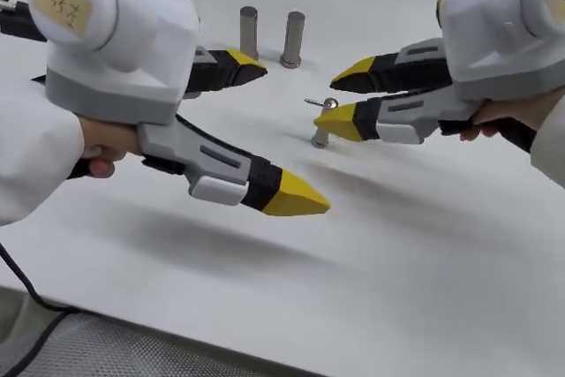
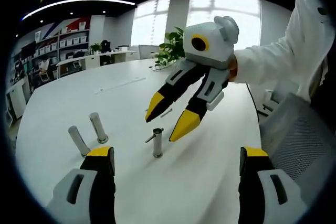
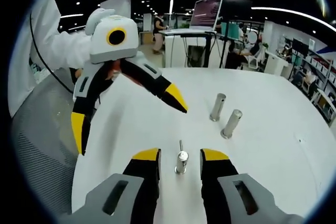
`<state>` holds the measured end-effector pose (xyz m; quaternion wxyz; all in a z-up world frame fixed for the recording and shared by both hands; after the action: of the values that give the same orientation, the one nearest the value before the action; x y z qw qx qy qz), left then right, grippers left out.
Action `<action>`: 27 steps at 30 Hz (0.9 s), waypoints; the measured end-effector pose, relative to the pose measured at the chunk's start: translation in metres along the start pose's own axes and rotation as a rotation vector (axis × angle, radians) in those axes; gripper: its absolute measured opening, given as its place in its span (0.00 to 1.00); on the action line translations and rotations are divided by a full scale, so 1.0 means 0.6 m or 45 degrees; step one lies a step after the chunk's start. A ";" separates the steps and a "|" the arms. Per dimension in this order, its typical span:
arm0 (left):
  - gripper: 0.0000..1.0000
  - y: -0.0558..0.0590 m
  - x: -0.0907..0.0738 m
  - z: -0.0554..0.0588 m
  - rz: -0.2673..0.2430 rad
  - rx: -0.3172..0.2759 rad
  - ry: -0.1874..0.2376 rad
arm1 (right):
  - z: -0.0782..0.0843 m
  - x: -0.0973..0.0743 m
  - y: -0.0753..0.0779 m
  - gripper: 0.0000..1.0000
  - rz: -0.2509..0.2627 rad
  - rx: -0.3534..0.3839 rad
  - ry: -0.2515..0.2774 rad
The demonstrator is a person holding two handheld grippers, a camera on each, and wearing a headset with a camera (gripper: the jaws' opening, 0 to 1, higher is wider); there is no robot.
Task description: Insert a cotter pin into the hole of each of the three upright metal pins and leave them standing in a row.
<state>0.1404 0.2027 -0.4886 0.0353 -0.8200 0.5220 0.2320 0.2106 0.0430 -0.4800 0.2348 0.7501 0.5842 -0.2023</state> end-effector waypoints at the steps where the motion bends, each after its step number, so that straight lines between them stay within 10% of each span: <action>1: 0.99 0.001 -0.001 -0.001 -0.001 -0.001 0.002 | -0.001 -0.005 -0.001 0.26 0.008 0.010 0.008; 6: 0.99 0.008 -0.005 -0.011 -0.009 -0.011 0.026 | -0.003 -0.034 -0.005 0.37 0.097 0.042 0.039; 16: 0.99 -0.038 -0.062 0.007 -0.066 -0.041 0.085 | -0.004 -0.087 -0.022 0.43 0.269 0.164 0.106; 27: 0.99 -0.033 -0.083 0.011 -0.099 -0.060 0.103 | 0.017 -0.134 -0.046 0.66 0.330 0.290 0.145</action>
<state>0.1383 0.2552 -0.4775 0.0038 -0.8489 0.4852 0.2094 0.1648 -0.0201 -0.4447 0.1390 0.8510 0.4684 -0.1925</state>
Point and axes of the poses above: the centre of the closed fingertips' face, and the gripper's own axes: x roughly forward along the fingers, y roughly to its right, z roughly out of its underside, the point moved 10 cm from there along -x, roughly backward along the fingers, and after that the axes turned 7 degrees about z, right-handed, at the moved point
